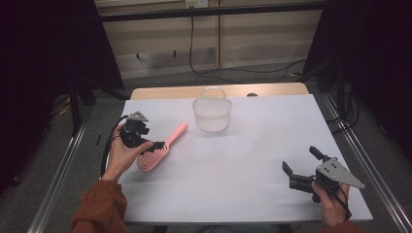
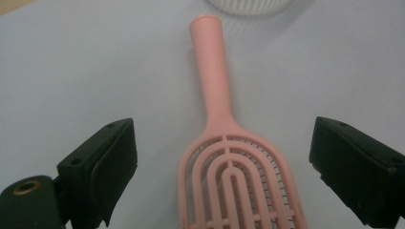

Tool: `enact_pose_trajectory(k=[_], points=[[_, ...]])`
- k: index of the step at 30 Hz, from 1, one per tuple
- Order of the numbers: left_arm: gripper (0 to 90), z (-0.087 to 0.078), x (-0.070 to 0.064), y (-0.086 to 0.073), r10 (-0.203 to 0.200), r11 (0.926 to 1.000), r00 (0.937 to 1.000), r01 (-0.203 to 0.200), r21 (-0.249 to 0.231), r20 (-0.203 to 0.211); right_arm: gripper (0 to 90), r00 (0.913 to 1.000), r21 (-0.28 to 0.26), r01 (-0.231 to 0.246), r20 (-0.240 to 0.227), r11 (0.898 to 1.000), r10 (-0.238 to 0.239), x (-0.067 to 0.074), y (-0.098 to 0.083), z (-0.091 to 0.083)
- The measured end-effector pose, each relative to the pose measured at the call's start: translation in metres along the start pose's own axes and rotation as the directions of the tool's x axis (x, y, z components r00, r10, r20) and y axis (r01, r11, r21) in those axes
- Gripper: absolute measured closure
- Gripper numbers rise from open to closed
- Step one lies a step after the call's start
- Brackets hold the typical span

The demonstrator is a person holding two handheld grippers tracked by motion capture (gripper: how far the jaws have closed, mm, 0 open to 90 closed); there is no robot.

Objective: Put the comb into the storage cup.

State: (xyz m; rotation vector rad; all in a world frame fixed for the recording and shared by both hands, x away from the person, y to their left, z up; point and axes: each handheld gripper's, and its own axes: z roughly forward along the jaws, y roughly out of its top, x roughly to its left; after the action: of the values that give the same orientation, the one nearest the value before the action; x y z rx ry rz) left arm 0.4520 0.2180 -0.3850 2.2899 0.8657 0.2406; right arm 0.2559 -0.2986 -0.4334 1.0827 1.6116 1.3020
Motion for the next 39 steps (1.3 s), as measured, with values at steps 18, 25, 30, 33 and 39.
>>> enact_pose_trajectory(k=[18, 25, 30, 33, 39], points=[[5.5, 0.02, -0.006, -0.001, -0.006, 0.9792, 0.9997, 0.001, 0.203, 0.025, 0.0, 0.9998, 0.005, 0.008, -0.02, 1.0, -0.008, 0.0, 0.0, 0.0], [5.3, 0.03, -0.007, 0.0, -0.003, 0.969, 0.9999, -0.001, 0.247, 0.016, 0.0, 0.9997, 0.009, 0.009, -0.025, 1.0, -0.009, 0.001, -0.001, 0.001], [7.7, 0.033, -0.005, -0.002, -0.01, 0.9611, 0.9999, 0.007, 0.276, 0.012, 0.0, 0.9995, 0.014, 0.015, -0.03, 1.0, -0.015, 0.001, -0.001, 0.001], [7.9, 0.034, -0.004, -0.002, -0.015, 0.9591, 0.9999, 0.012, 0.283, 0.007, 0.0, 0.9995, 0.015, 0.016, -0.029, 1.0, -0.016, 0.001, -0.001, 0.001], [12.0, 0.04, -0.009, -0.001, -0.011, 0.9552, 0.9999, 0.012, 0.296, -0.006, 0.0, 0.9993, 0.015, 0.015, -0.036, 1.0, -0.015, 0.001, -0.001, 0.001]])
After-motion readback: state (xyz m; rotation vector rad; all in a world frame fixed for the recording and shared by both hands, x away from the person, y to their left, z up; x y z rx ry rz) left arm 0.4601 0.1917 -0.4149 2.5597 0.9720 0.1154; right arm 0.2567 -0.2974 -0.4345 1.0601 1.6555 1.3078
